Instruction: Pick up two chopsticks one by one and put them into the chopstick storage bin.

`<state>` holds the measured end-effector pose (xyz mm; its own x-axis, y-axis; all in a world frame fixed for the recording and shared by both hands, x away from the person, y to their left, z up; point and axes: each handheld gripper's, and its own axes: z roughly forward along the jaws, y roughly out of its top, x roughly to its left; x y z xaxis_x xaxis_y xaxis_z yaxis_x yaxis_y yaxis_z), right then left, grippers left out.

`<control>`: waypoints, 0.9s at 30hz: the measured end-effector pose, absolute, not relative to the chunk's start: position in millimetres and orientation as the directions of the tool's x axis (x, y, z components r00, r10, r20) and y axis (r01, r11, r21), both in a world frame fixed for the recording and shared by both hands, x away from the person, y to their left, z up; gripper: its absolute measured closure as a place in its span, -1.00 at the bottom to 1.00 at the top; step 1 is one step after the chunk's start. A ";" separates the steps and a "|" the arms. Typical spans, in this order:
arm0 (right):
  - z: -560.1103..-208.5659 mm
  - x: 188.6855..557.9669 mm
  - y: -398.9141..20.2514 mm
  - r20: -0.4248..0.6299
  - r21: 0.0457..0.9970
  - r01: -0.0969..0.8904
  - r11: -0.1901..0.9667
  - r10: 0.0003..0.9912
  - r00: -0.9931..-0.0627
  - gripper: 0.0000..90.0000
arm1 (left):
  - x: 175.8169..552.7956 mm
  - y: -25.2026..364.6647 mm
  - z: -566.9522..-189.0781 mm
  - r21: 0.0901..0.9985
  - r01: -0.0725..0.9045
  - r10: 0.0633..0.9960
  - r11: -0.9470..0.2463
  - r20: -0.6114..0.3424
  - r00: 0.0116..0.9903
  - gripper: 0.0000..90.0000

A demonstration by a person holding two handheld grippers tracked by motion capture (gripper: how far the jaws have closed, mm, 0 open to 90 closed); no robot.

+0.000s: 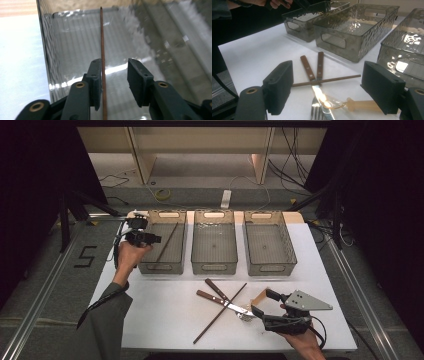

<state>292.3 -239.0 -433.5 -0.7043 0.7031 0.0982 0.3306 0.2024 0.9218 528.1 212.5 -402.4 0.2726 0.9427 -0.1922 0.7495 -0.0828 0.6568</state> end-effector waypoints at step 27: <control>-430.9 289.3 -238.7 0.078 0.924 0.316 0.215 0.705 -0.705 -0.42 | 429.2 139.4 -381.8 0.640 0.721 0.826 -0.266 -0.234 0.513 -0.60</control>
